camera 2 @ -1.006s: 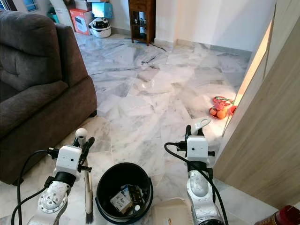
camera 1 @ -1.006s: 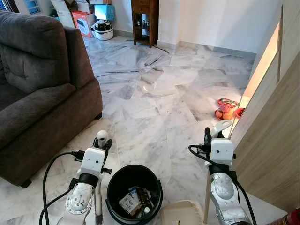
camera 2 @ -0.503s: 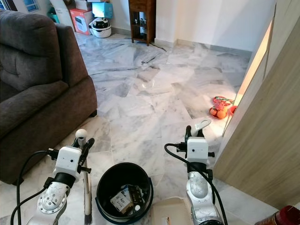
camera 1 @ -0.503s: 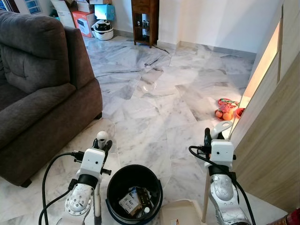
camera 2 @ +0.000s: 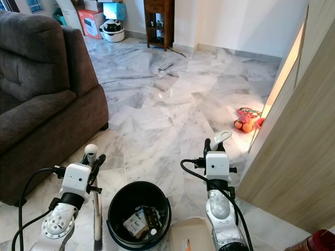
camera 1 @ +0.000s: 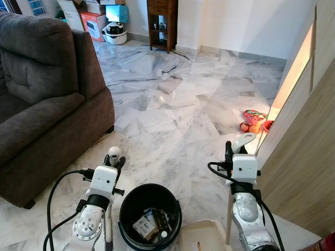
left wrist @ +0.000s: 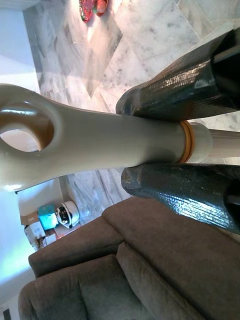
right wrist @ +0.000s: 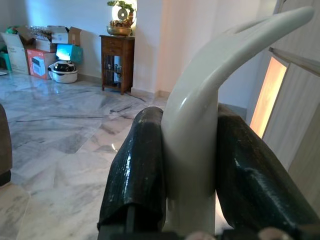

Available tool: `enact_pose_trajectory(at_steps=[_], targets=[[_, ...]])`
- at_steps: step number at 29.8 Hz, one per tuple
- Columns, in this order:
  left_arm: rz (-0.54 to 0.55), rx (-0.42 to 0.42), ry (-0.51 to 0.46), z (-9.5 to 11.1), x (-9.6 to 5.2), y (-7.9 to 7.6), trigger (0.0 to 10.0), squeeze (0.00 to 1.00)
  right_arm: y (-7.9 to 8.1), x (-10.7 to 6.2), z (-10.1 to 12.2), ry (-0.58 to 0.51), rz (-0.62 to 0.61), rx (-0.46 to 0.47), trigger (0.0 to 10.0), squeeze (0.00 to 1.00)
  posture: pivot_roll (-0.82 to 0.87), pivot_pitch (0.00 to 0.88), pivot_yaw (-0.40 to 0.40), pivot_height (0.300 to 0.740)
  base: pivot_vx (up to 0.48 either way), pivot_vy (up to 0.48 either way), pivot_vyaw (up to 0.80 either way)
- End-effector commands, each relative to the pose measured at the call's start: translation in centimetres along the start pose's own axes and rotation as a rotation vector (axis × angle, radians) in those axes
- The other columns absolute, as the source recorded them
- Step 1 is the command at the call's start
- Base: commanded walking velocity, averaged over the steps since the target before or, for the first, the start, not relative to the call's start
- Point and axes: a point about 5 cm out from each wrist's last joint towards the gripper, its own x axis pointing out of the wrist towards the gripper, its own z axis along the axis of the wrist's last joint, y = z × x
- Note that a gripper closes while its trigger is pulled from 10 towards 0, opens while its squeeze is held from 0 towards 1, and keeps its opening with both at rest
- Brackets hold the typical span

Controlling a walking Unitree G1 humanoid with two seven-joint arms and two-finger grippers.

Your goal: Sweep floor

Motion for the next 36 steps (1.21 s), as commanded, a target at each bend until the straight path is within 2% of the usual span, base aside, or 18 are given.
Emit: enact_pose_trajectory(at_steps=[1,9,36], targets=[[-0.004,0.025,-0.031,0.55,0.06,0.41,10.0,0.0,0.39,0.3,0.53,-0.032,0.007,0.007,10.0,0.0,0.12,0.0,0.046,0.74,0.0,0.0,0.0],[-0.005,0.023,-0.032,0.58,0.13,0.34,10.0,0.0,0.09,0.44,0.5,-0.034,-0.002,-0.004,10.0,0.0,0.12,0.0,0.043,0.74,0.0,0.0,0.0],[0.01,0.015,-0.04,0.79,0.37,0.28,10.0,0.0,-0.22,1.22,1.14,-0.046,-0.011,0.007,10.0,0.0,0.12,0.009,0.04,0.74,-0.292,0.0,0.0]])
